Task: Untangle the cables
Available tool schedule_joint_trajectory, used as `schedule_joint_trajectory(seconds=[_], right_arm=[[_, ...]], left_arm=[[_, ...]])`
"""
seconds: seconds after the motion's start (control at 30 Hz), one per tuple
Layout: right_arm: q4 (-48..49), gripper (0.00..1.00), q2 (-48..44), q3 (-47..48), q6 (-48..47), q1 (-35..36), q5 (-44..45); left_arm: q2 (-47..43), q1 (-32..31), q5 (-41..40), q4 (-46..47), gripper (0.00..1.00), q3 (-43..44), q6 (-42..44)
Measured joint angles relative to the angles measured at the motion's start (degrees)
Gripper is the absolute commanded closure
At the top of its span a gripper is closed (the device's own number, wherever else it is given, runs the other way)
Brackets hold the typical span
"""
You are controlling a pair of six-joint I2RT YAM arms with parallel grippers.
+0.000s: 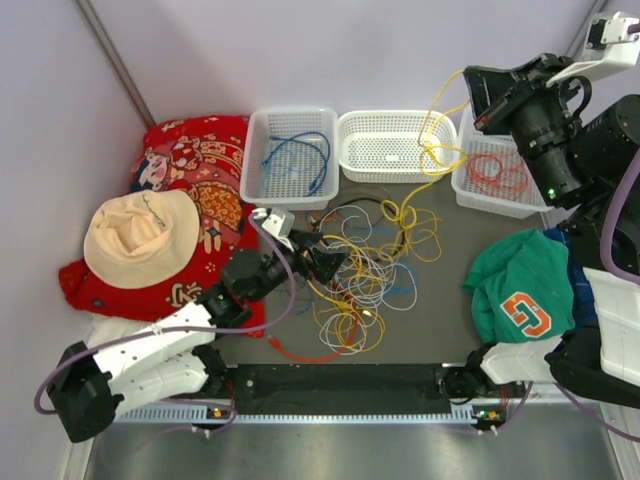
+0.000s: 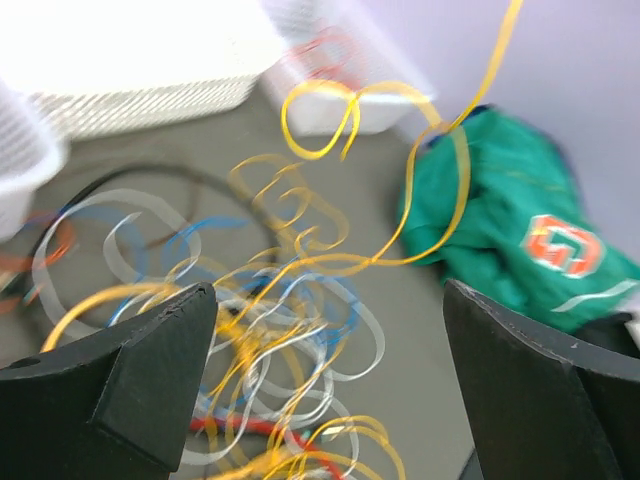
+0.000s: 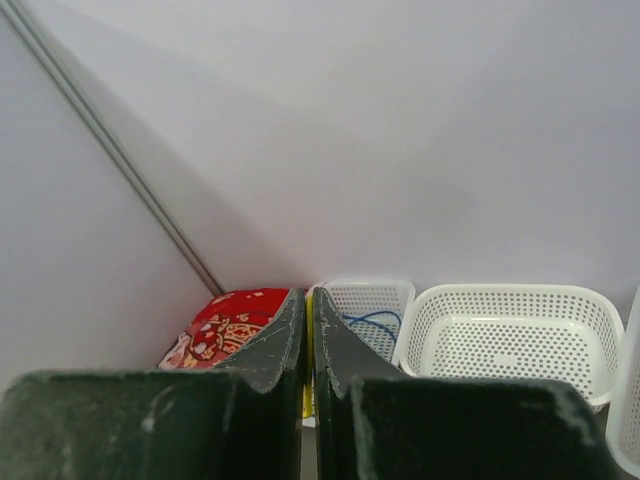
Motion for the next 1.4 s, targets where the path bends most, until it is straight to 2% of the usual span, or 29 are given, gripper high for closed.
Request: schedule_joint_trajectory(seconds=[0.17,0.33,0.73,0.77,0.8,0.9,0.93,1.03,1.23,1.4], right_arm=[[-0.5,1.0,0.04,-0.66,1.33,0.0,-0.79],[-1.4,1.0,0.07,-1.14,3.45,0.0,-3.02],[-3.87,1.0,0.0,-1.07,7.04,0.0,-6.69],[-3.91,1.0,0.0,-1.07,7.3,0.0,-6.86],[-3.91,1.0,0.0,-1.07,7.41,0.0,-7.06],[-3.96,1.0,0.0,-1.07,7.54,0.0,-7.37],[-3.96,1.0,-0.02,-1.07,7.54,0.0,-7.41],[-4.28,1.0,-0.33,-1.07,7.45,0.0,-7.45],[-4.48,1.0,-1.7,-1.07,7.3,0.0,-7.32],[-4.33,1.0,-2.64,-1.2,6.67,-0.02,-6.16]], left_arm=[[2.97,-0.15,9.11,11.54,0.01,0.44,0.59],[10.34,-1.64,13.31,19.52,0.01,1.31,0.83],[25.11,-6.43,18.32,27.85,0.03,7.06,3.26],[26.45,-6.51,18.47,28.3,0.08,7.63,3.56],[27.56,-6.58,18.45,28.65,0.18,8.04,3.67],[31.41,-6.64,18.4,29.03,0.39,9.25,4.66],[32.11,-6.64,18.4,28.96,0.62,9.31,4.96],[33.42,-6.6,18.43,28.2,1.0,9.29,6.08],[32.2,-6.62,15.78,25.51,1.0,7.87,8.11],[27.71,-6.62,6.36,11.65,1.0,6.97,7.8]])
